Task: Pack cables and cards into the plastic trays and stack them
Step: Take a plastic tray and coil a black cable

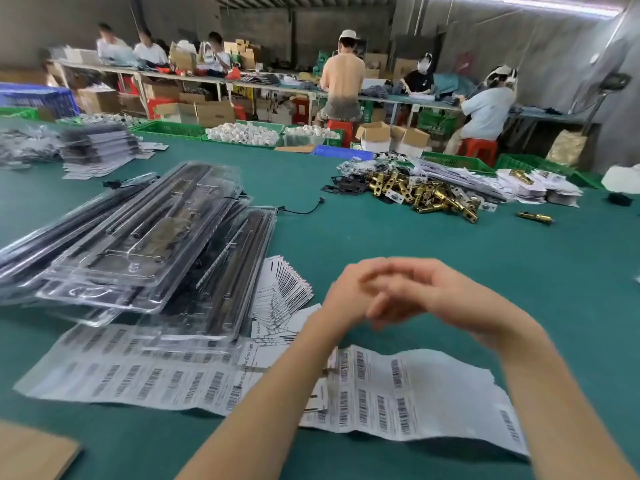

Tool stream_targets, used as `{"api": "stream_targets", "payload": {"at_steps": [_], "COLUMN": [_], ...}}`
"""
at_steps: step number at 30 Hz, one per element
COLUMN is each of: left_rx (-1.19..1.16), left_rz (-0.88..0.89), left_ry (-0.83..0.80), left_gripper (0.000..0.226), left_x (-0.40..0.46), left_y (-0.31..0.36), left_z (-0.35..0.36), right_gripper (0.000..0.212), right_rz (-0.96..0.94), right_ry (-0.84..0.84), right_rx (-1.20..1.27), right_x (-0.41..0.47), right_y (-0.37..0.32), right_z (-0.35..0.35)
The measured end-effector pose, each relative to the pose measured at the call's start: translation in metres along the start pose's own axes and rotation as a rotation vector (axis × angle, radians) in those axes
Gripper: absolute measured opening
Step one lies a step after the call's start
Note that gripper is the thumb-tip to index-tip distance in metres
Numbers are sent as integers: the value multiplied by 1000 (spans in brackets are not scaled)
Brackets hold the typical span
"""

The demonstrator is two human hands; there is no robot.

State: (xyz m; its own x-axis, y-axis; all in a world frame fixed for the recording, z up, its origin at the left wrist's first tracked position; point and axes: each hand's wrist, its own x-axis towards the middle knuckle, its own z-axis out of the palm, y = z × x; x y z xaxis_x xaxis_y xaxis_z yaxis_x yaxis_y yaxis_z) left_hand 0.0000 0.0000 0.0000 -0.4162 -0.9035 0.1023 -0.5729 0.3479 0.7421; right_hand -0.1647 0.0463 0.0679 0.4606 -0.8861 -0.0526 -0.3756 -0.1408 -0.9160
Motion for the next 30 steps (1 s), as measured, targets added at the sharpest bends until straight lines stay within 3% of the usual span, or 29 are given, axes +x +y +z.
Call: {"api": "stream_targets", "payload": {"at_steps": [1, 4, 7, 10, 13, 15, 22, 27, 30], "left_rx": [3, 133, 239, 302, 486, 610, 726, 495, 489], "left_rz": [-23, -145, -157, -125, -63, -120, -493, -515, -557], "left_ry": [15, 60, -16, 87, 338, 414, 330, 346, 334], "left_gripper": [19, 13, 8, 17, 23, 29, 56, 50, 45], "left_x": [2, 11, 18, 23, 23, 26, 15, 10, 10], "left_y": [-8, -30, -43, -46, -48, -58, -96, -105, -107], "left_z": [-1, -2, 3, -3, -26, -44, -79, -93, -100], "right_gripper": [25, 16, 10, 12, 11, 11, 13, 10, 11], "right_rz": [88, 217, 334, 380, 373, 385, 400, 365, 350], "right_ry": [120, 496, 618, 631, 649, 640, 553, 531, 527], "right_rx": [55, 73, 88, 45, 73, 7, -146, -122, -111], "right_x": [16, 55, 74, 78, 79, 82, 83, 83, 84], "right_y": [10, 43, 75, 91, 90, 92, 83, 85, 87], "right_z": [34, 50, 51, 56, 55, 57, 61, 60, 58]}}
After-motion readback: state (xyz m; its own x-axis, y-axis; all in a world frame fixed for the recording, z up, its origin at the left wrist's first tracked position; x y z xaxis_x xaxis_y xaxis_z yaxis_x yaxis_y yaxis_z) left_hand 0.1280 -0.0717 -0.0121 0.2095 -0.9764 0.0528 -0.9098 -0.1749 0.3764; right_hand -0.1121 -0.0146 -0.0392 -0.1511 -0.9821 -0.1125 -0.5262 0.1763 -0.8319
